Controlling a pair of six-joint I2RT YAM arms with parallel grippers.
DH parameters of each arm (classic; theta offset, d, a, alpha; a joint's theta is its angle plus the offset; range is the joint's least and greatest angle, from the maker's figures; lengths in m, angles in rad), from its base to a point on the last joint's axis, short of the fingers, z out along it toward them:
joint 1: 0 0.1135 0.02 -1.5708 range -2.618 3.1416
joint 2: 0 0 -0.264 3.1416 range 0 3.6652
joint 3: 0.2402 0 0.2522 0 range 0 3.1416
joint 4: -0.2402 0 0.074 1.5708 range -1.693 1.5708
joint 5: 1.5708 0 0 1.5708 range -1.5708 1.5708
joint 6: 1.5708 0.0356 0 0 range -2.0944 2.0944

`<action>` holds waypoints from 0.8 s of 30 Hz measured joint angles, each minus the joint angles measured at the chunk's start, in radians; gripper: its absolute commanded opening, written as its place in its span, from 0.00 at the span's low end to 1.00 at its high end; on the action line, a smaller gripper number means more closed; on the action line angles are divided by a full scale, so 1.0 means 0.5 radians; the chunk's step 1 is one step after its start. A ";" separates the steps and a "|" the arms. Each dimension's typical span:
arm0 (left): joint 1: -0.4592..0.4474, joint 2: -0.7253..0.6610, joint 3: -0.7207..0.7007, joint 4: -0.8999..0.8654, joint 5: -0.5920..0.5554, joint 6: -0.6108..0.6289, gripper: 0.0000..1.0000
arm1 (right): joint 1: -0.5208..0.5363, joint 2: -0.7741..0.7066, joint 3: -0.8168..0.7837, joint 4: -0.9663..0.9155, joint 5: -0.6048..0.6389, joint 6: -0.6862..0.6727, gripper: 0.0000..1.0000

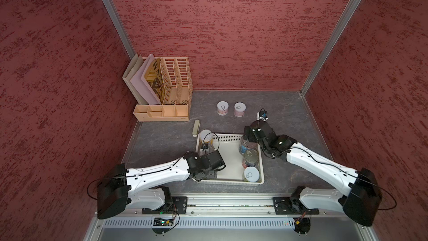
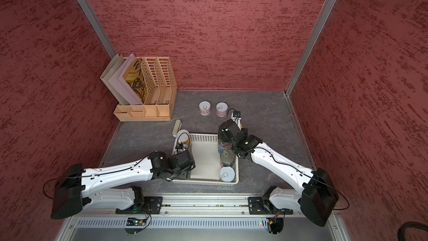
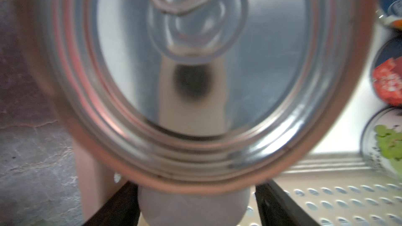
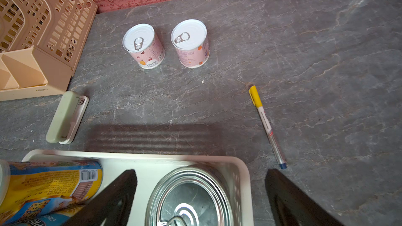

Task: Put the canned food in the basket
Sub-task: Place the canned food in the basket.

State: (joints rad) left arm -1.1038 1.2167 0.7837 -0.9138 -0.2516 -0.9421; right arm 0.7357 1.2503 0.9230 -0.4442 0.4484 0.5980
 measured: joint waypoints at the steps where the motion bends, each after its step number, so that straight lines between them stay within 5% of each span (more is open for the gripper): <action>1: 0.001 -0.017 0.008 0.008 0.001 0.005 1.00 | 0.000 0.000 0.000 -0.001 0.000 0.000 0.98; 12: 0.124 -0.095 0.272 -0.217 -0.027 0.173 1.00 | 0.000 0.000 0.001 0.000 -0.003 -0.003 0.98; 24: 0.674 -0.194 0.810 -0.233 0.288 0.526 1.00 | 0.000 0.001 0.032 0.012 -0.023 -0.010 0.98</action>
State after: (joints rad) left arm -0.7666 1.1198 1.1889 -1.0306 -0.1078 -0.6788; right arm 0.7357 1.2507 0.9390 -0.4381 0.4370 0.5930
